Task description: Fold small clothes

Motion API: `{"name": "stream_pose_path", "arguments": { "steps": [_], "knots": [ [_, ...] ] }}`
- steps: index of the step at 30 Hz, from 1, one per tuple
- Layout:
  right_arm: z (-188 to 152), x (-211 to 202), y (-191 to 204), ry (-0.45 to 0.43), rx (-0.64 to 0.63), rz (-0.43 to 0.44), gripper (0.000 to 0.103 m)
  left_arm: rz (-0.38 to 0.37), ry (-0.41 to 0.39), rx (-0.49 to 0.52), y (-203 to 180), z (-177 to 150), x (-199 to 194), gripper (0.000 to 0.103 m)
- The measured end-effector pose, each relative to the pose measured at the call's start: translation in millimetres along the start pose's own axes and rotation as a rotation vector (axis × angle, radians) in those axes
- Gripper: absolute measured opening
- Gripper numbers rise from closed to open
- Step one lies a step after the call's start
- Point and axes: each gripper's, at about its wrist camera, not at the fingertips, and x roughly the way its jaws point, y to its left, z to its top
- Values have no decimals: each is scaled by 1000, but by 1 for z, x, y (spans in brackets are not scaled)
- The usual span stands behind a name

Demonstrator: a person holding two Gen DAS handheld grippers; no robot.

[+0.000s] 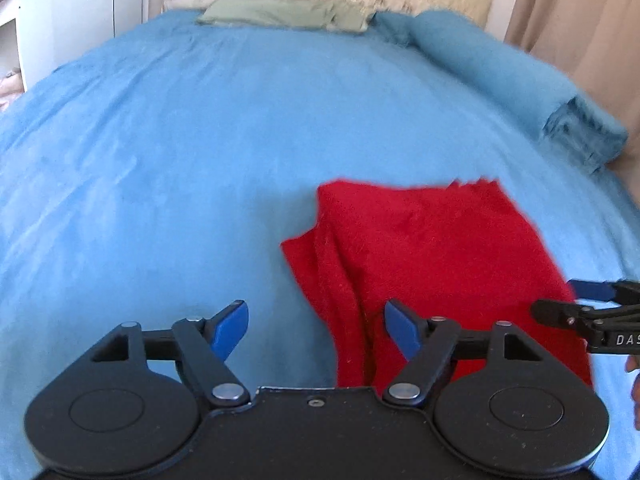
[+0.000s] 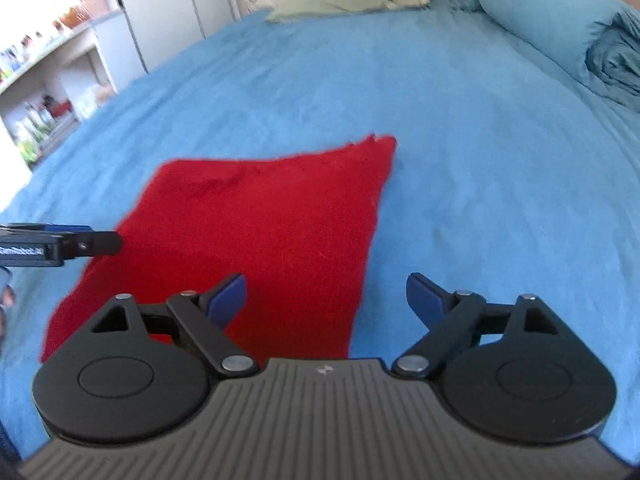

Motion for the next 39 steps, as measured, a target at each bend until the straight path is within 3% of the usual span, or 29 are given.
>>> {"name": "stream_pose_path", "arguments": {
  "steps": [4,8,13,15,18,20,23,27,32,39],
  "knots": [
    [-5,14,2,24,15,-23,103,17,28,2,5,-4,7,81],
    [3,-4,2,-3,32,-31,103,27,-8,-19,5,6,-24,76],
    [31,-80,16,-106,38,-32,103,54,-164,-17,-7,28,-123,78],
    [44,-118,26,-139,53,-42,103,57,-183,-30,-12,34,-166,84],
    [57,-177,43,-171,64,-83,103,72,-225,-47,-18,32,-231,103],
    [59,-212,56,-177,44,-127,103,88,-257,-43,-23,24,-268,103],
    [48,-254,72,-161,19,-178,103,123,-221,-45,-31,11,-301,103],
    [19,-289,89,-119,-20,-191,103,146,-166,-53,-40,-21,-321,103],
    [-27,-314,97,-49,33,-210,103,165,-114,-54,-51,-60,-327,103],
    [-64,-325,95,-13,67,-244,103,180,-81,19,-69,-84,-323,103]
  ]
}}
